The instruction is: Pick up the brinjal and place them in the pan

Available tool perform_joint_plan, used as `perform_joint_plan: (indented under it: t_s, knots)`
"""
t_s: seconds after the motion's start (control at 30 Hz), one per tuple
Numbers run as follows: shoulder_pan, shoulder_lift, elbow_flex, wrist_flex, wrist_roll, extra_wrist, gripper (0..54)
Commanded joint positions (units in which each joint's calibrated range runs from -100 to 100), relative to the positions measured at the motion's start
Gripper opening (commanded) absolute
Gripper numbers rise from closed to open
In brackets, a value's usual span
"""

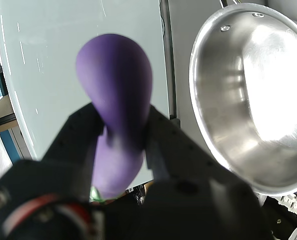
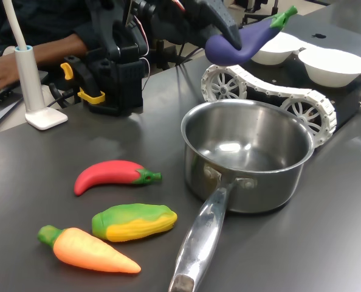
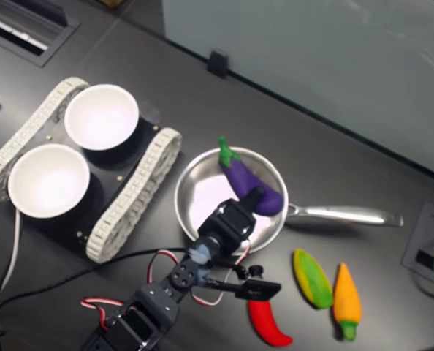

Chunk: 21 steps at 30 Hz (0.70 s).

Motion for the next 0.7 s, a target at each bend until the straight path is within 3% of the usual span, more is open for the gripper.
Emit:
perform_joint_plan:
  t_s: [0.0, 0.67]
  knots:
    - [-1.2, -0.9, -0.1, -4.7, 0.3, -0.4, 0.2]
    - [-1.8, -0.6, 7.1, -7.8, 1.2, -0.3, 0.2]
